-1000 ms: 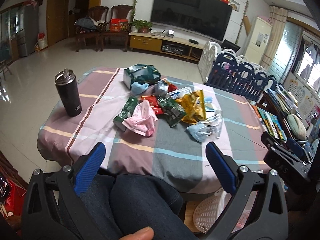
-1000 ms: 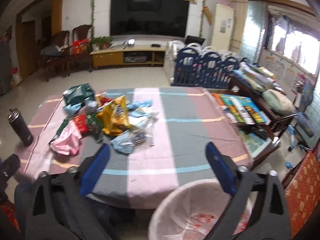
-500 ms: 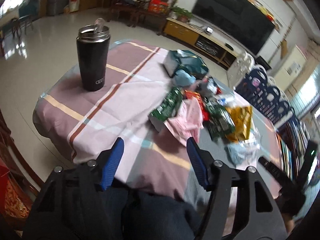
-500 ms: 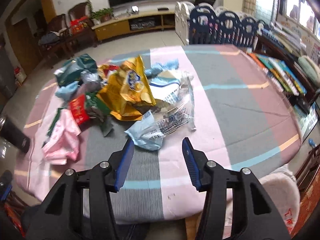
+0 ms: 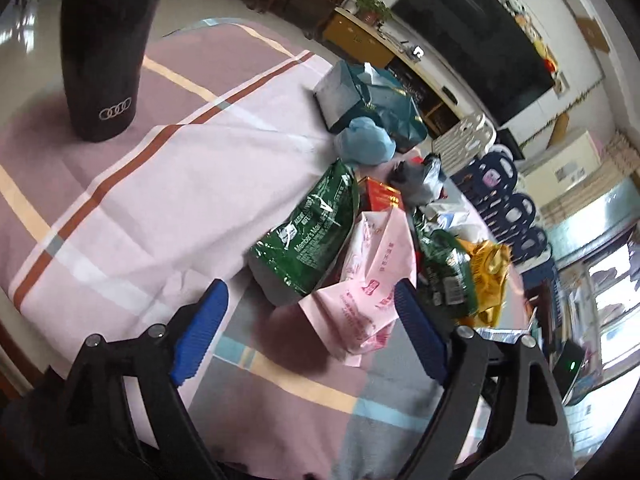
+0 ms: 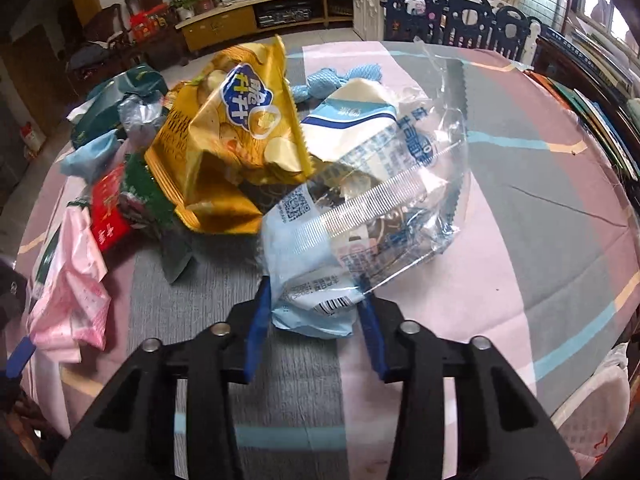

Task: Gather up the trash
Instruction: 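Grasp the clear plastic wrapper with the right tool while the left tool approaches the pink tissue packet, then grasp the pink tissue packet with the left tool while the right tool holds the clear wrapper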

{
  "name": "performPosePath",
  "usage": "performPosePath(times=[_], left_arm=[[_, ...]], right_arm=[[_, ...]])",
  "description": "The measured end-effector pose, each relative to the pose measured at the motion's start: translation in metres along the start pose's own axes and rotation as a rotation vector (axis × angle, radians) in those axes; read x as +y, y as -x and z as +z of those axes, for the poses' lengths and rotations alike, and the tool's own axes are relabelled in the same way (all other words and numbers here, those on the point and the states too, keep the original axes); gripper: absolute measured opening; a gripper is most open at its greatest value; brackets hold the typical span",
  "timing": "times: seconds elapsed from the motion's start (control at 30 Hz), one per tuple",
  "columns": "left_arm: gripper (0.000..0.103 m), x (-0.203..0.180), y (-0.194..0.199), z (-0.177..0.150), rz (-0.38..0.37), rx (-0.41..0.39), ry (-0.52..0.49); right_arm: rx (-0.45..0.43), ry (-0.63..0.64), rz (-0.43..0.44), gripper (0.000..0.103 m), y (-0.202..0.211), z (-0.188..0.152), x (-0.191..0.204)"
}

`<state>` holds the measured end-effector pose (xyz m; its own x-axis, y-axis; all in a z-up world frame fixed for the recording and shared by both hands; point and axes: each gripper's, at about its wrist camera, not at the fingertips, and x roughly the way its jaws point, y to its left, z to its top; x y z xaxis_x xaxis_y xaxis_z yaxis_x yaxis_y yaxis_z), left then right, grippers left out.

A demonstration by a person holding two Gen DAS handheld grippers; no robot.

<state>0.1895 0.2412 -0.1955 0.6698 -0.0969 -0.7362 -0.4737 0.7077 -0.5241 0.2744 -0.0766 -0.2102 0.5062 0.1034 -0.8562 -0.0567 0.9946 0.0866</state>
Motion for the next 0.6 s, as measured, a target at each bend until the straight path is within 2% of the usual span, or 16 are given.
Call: performPosePath(times=[0.2, 0.27, 0.33, 0.43, 0.5, 0.53, 0.6], left_arm=[[0.083, -0.025, 0.002, 0.001, 0.0, -0.018, -0.1], [0.083, -0.038, 0.001, 0.003, 0.033, -0.047, -0.161], [0.083, -0.06, -0.001, 0.004, 0.093, -0.081, -0.282], [0.083, -0.09, -0.02, -0.005, 0.149, -0.025, -0.496], [0.083, -0.104, -0.038, -0.019, 0.218, 0.027, -0.612], [0.083, -0.108, -0.046, -0.024, 0.249, 0.065, -0.652], [0.083, -0.111, -0.051, -0.03, 0.273, 0.088, -0.696]], right_arm=[[0.009, -0.014, 0.095, 0.033, 0.046, -0.038, -0.026], [0.028, 0.001, 0.091, 0.033, 0.054, -0.054, -0.032], [0.065, 0.018, 0.072, 0.033, 0.057, -0.067, -0.034], [0.094, 0.022, 0.063, 0.033, 0.057, -0.078, -0.038], [0.094, 0.025, 0.054, 0.033, 0.059, -0.078, -0.036], [0.09, 0.027, 0.053, 0.034, 0.06, -0.078, -0.035], [0.08, 0.041, 0.05, 0.034, 0.064, -0.081, -0.031]])
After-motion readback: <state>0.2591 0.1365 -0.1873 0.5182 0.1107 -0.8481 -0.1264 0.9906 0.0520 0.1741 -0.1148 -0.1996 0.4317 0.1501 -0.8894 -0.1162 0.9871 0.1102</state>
